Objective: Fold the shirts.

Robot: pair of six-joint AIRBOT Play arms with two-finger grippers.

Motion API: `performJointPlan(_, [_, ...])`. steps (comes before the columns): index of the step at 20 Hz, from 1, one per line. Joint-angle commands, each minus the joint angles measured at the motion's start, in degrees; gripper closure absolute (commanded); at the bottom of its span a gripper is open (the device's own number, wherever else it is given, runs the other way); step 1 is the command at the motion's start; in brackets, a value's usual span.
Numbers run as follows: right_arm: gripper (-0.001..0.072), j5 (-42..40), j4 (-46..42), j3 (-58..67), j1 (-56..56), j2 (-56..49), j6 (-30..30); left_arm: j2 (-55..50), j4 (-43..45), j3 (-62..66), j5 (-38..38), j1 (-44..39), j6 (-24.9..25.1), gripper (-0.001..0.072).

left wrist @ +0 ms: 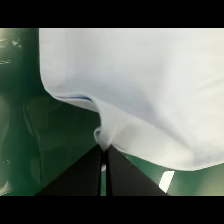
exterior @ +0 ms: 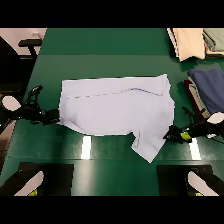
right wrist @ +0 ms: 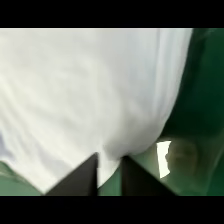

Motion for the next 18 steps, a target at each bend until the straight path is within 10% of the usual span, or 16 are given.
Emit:
performJointPlan(1, [0.0699,-4.6,-0.2,1.9,5.3,0.1,0.0,0.0,0.0,0.1,-0.5,0.0,0.5,0.0678])
performJointPlan(12, [0.0701,21.1,-23.3,13.9,5.7,18.2,0.0,17.9,1.7,0.0,-24.0,0.0,2.8,0.0679])
performJointPlan(18, [0.0702,14.5,-22.6,22.9,5.7,13.1,0.1,14.4,-0.6,0.1,-11.4,0.0,2.0,0.068])
